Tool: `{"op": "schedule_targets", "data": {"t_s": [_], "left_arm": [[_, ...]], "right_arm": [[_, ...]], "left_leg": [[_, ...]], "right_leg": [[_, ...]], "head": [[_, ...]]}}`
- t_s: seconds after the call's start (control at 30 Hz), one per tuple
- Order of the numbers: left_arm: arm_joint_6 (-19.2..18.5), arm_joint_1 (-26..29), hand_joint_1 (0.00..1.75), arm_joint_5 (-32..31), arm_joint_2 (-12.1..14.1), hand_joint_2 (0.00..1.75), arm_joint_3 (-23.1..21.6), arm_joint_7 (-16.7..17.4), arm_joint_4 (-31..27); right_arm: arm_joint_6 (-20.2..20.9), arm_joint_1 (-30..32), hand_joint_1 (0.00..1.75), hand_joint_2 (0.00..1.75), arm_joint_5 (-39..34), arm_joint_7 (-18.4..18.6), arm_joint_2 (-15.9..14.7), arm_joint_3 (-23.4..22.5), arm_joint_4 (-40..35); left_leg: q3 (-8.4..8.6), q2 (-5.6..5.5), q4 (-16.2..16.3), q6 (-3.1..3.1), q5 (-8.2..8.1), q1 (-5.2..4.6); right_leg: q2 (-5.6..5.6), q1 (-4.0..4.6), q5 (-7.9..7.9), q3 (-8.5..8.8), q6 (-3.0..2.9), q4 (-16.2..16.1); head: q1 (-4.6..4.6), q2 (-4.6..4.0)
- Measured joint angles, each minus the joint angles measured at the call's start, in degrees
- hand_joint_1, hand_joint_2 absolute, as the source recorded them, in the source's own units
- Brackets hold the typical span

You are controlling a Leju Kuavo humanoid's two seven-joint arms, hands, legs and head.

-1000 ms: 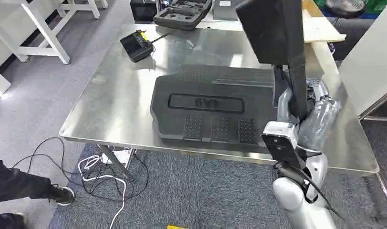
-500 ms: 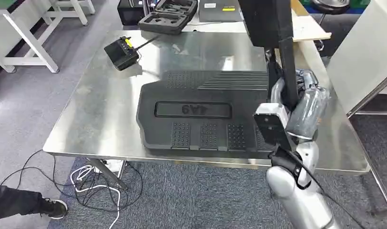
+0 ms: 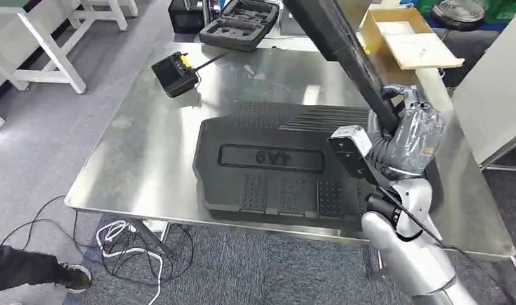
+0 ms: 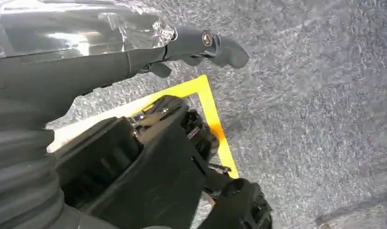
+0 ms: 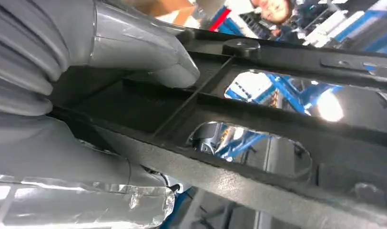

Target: Take the parts from the cabinet and place them on the table.

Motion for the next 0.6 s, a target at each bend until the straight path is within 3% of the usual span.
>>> {"op": "schedule_targets", "data": {"t_s": [0.07, 0.1, 0.13, 0.17, 0.23, 0.27, 0.3, 0.33, 0.4, 0.43, 0.47, 0.53, 0.6], "left_arm": [[0.24, 0.05, 0.0, -0.02, 0.0, 1.75, 0.0, 0.04, -0.28], [0.33, -0.03, 0.0, -0.04, 0.0, 1.75, 0.0, 0.04, -0.39], [0.33, -0.05, 0.0, -0.04, 0.0, 1.75, 0.0, 0.04, -0.44], [0.35, -0.03, 0.0, -0.07, 0.0, 1.75, 0.0, 0.04, -0.59], [0.44, 0.15, 0.0, -0.04, 0.0, 1.75, 0.0, 0.04, -0.63], [0.48, 0.27, 0.0, -0.04, 0.0, 1.75, 0.0, 0.04, -0.72], [0.48, 0.36, 0.0, -0.04, 0.0, 1.75, 0.0, 0.07, -0.76], [0.48, 0.42, 0.0, -0.04, 0.0, 1.75, 0.0, 0.04, -0.76], [0.48, 0.41, 0.0, -0.04, 0.0, 1.75, 0.0, 0.06, -0.79], [0.48, 0.41, 0.0, -0.04, 0.04, 1.75, 0.0, 0.04, -0.79], [0.48, 0.42, 0.0, -0.02, 0.18, 1.75, 0.0, 0.07, -0.79], [0.57, 0.38, 0.0, -0.04, 0.31, 1.75, 0.0, 0.13, -0.83], [0.66, 0.35, 0.0, -0.02, 0.33, 1.75, 0.0, 0.17, -0.9]], "right_arm": [[0.55, -0.32, 1.75, 1.75, 0.9, 1.11, -0.52, 0.33, 0.26], [0.65, -0.69, 1.75, 1.75, 1.05, 1.4, -0.81, 0.52, 0.48], [0.68, -1.09, 1.75, 1.75, 1.18, 1.55, -1.03, 0.66, 0.59], [0.7, -1.44, 1.75, 1.75, 1.22, 1.59, -1.18, 0.79, 0.72], [0.7, -1.65, 1.75, 1.75, 1.22, 1.62, -1.42, 1.22, 0.94], [0.72, -1.63, 1.75, 1.75, 1.22, 1.62, -1.46, 1.33, 1.09], [0.74, -1.64, 1.75, 1.75, 1.22, 1.64, -1.51, 1.46, 1.27], [0.76, -1.64, 1.75, 1.75, 1.22, 1.64, -1.59, 1.66, 1.42], [0.76, -1.76, 1.75, 1.75, 1.24, 1.64, -1.79, 2.01, 1.68], [0.76, -1.8, 1.75, 1.75, 1.24, 1.64, -1.84, 2.05, 1.75], [0.76, -1.95, 1.75, 1.75, 1.24, 1.66, -1.88, 2.12, 1.84], [0.76, -1.97, 1.75, 1.75, 1.29, 2.18, -1.94, 2.21, 1.92], [0.74, -2.03, 1.75, 1.75, 1.31, 2.56, -2.12, 2.32, 2.03]], "left_leg": [[0.34, 0.06, -0.31, -0.31, -0.19, 0.01], [0.42, 0.03, -0.02, -0.62, -0.66, 0.07], [0.07, 0.08, 1.62, -1.0, -1.42, 0.14], [-1.62, 0.12, 4.84, -1.3, -2.84, 0.25], [-6.58, 0.11, 13.61, -1.67, -5.91, 0.42], [-8.84, 0.11, 17.01, -1.7, -6.36, 0.43], [-9.93, 0.11, 17.68, -1.58, -5.36, 0.41], [-9.55, 0.11, 15.6, -1.32, -2.96, 0.39], [-6.42, 0.07, 6.67, -0.37, 3.23, 0.09], [-5.2, 0.06, 2.47, 0.3, 5.15, -0.28], [-4.5, 0.1, 2.03, 0.62, 4.45, -0.5], [-4.12, 0.13, 0.57, 1.11, 3.78, -0.86], [-3.21, 0.12, -0.85, 1.35, 3.87, -0.72]], "right_leg": [[0.07, 0.18, -0.34, 0.09, -0.61, -0.19], [0.01, -0.2, -0.34, 0.45, -0.94, -0.59], [0.0, -0.2, -0.47, 0.76, -1.15, -0.7], [-0.07, -0.2, -0.63, 0.99, -1.39, -0.75], [-0.15, -0.11, -1.08, 1.46, -1.83, -0.76], [-0.16, -0.08, -1.37, 1.75, -1.92, -0.75], [-0.13, -0.06, -1.66, 2.17, -1.94, -0.76], [-0.04, -0.03, -1.96, 2.65, -1.91, -0.77], [0.07, 0.05, -2.58, 3.81, -1.74, -0.94], [0.07, -0.1, -2.79, 4.17, -1.65, -1.24], [0.16, 0.24, -2.95, 4.41, -1.35, -1.34], [0.2, -0.17, -2.89, 4.39, -0.71, -1.84], [0.09, 0.13, -2.97, 5.18, 0.02, -2.76]], "head": [[-0.66, 0.0], [-0.57, 0.0], [-0.81, 0.0], [-1.4, -0.02], [-1.73, 0.0], [-1.81, 0.0], [-1.9, 0.0], [-2.03, 0.0], [-2.21, 0.0], [-2.27, 0.0], [-2.21, 0.0], [-2.45, 0.0], [-2.54, 0.0]]}}
